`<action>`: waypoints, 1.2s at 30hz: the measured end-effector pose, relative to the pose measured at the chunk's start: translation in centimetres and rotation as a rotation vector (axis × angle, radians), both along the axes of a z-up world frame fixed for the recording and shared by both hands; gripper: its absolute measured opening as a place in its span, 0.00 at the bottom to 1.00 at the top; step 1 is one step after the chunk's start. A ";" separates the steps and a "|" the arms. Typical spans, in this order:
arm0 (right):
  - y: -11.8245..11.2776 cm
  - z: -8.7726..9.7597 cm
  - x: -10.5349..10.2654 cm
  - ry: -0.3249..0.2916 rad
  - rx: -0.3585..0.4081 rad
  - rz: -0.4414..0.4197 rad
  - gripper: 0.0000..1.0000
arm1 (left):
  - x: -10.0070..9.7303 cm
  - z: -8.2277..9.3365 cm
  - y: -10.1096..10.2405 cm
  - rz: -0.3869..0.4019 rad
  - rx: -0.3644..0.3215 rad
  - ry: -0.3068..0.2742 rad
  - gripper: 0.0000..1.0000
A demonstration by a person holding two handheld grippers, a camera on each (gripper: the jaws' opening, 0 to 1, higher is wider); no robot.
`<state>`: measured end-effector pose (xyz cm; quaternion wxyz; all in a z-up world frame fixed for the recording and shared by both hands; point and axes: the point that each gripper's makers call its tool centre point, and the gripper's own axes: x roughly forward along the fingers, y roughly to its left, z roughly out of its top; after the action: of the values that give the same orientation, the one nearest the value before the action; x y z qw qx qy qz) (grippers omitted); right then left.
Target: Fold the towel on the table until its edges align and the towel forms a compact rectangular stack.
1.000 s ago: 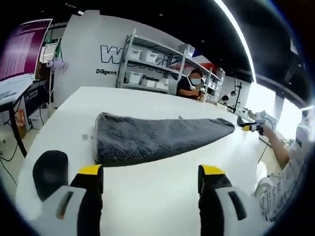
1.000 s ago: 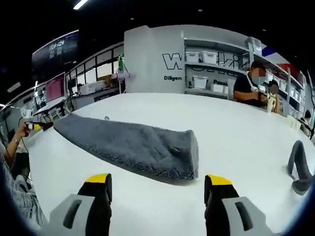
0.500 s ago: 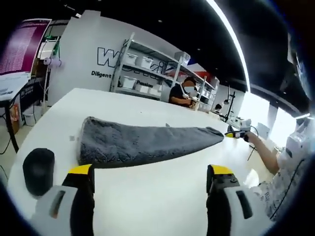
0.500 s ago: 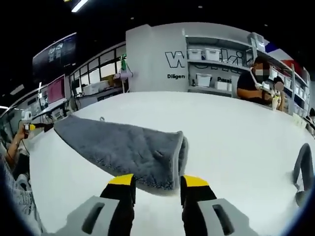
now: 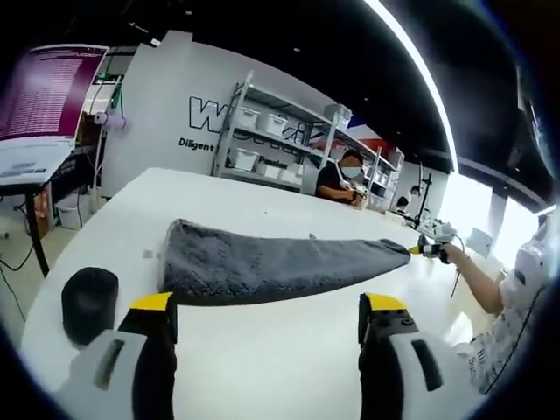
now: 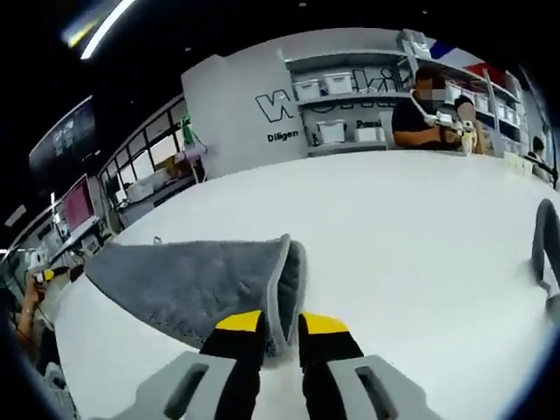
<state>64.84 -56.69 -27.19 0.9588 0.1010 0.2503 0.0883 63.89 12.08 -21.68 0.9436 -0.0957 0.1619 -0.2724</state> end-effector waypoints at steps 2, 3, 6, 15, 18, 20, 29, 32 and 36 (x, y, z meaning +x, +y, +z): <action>0.0 -0.4 0.0 0.014 -0.001 -0.007 0.11 | 0.0 0.0 0.1 0.005 -0.012 0.002 0.90; 0.1 -0.5 -0.1 0.021 0.011 -0.007 0.10 | 0.1 0.0 0.2 0.010 -0.019 0.000 0.90; 0.7 -0.4 -0.2 0.015 0.025 -0.001 0.06 | 0.0 -0.1 0.1 0.008 -0.030 0.001 0.90; -0.3 -2.1 -0.2 0.077 -0.142 -0.022 0.04 | -0.1 -0.6 0.3 0.012 -0.051 0.012 0.90; -0.4 -2.3 0.2 0.089 -0.171 -0.029 0.04 | -0.2 -0.8 0.4 0.011 -0.050 0.017 0.90; -0.5 -2.4 0.2 0.098 -0.199 -0.028 0.04 | -0.5 -0.9 0.2 0.008 -0.050 0.018 0.90; -2.4 -2.4 -0.2 0.127 -0.368 -0.030 0.04 | -0.6 -0.5 -0.4 -0.010 -0.068 -0.021 0.95; -3.2 -2.4 -0.4 0.138 -0.401 -0.039 0.04 | -0.5 -0.4 -0.6 -0.013 -0.080 -0.024 0.96; -4.0 -2.4 -0.5 0.143 -0.416 -0.061 0.04 | -0.4 -0.4 -0.8 -0.023 -0.075 -0.041 0.98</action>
<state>64.31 -60.66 -29.61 0.9411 -0.0852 0.3272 -0.0016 63.52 11.27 -22.09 0.9394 -0.1236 0.1334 -0.2908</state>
